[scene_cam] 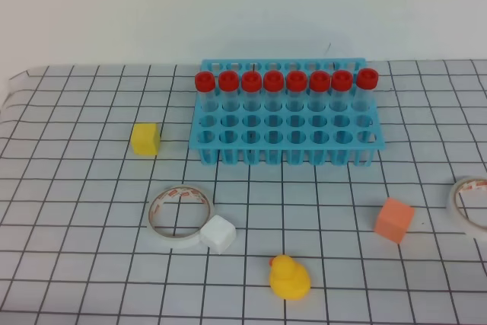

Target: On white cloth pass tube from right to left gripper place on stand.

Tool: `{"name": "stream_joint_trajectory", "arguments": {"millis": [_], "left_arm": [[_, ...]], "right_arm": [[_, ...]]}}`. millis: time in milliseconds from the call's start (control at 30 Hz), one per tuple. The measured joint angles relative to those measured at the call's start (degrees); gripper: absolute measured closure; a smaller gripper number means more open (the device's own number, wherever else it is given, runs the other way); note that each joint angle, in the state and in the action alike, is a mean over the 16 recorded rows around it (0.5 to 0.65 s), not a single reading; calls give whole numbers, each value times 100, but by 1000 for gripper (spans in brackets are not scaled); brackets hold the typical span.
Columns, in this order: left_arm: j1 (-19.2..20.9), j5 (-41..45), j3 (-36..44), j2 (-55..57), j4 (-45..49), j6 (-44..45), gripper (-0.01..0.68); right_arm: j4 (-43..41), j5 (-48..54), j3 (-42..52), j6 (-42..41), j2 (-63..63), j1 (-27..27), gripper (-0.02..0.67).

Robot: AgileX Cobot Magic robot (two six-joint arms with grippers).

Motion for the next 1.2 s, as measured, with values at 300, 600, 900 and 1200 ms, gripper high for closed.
{"name": "stream_joint_trajectory", "arguments": {"millis": [300, 600, 900, 1200], "left_arm": [[0, 0, 0, -7, 0, -5, 673], [0, 1, 0, -11, 0, -6, 673], [0, 9, 0, -11, 0, -6, 673], [0, 13, 0, -11, 0, -6, 673]], "right_arm": [[-310, -245, 203, 321, -227, -865, 650], [-1453, -633, 904, 1622, -794, -1137, 650], [-2077, -695, 1325, 2516, -1171, -1180, 650], [-2112, -690, 1335, 2654, -1182, -831, 650]]}}
